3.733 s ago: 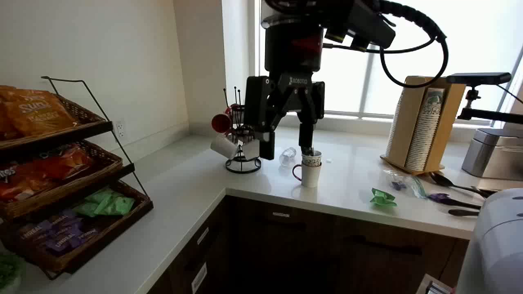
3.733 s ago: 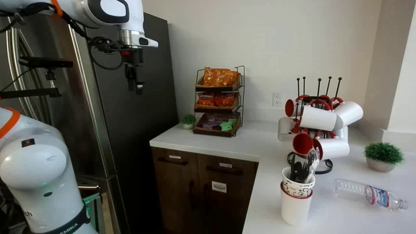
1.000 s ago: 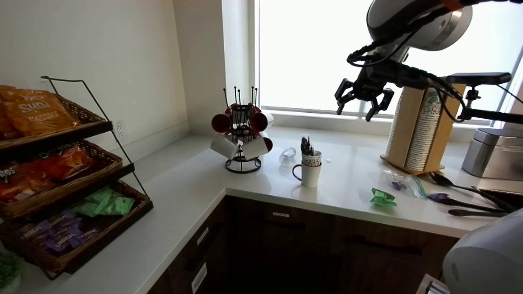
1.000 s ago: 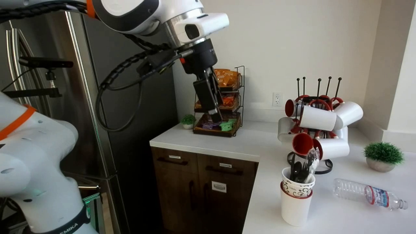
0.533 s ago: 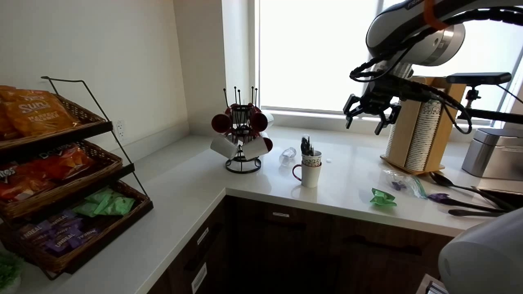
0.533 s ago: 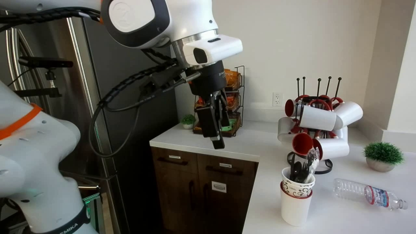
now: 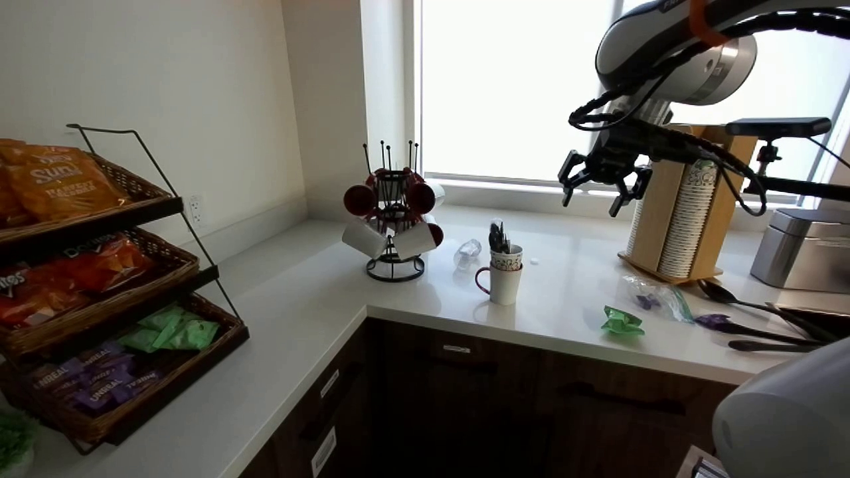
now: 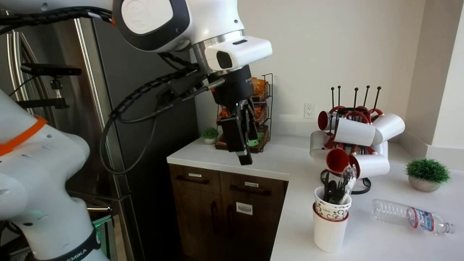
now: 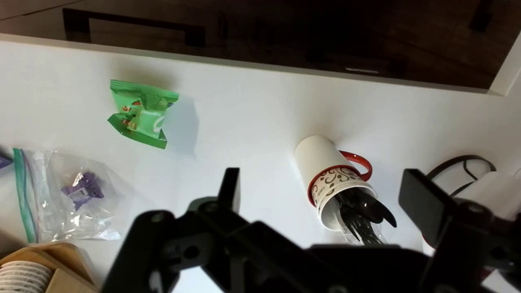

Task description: Put the green object on the shelf

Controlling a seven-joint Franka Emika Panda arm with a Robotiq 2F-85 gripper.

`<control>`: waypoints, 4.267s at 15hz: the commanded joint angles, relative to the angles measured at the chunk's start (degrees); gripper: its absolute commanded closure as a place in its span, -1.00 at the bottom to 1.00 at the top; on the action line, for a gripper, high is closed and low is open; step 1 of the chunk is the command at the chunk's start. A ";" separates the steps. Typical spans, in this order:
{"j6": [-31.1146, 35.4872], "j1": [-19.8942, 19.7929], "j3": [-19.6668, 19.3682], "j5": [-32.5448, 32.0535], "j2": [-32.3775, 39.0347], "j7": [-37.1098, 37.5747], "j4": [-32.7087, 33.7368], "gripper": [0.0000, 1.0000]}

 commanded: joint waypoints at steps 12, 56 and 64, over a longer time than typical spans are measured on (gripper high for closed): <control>1.76 -2.68 -12.16 15.30 32.82 0.11 21.53 -1.00; -26.85 -11.99 -11.28 12.66 74.85 31.24 55.25 -1.00; -24.16 -12.63 -10.76 12.99 75.70 34.60 56.46 -0.92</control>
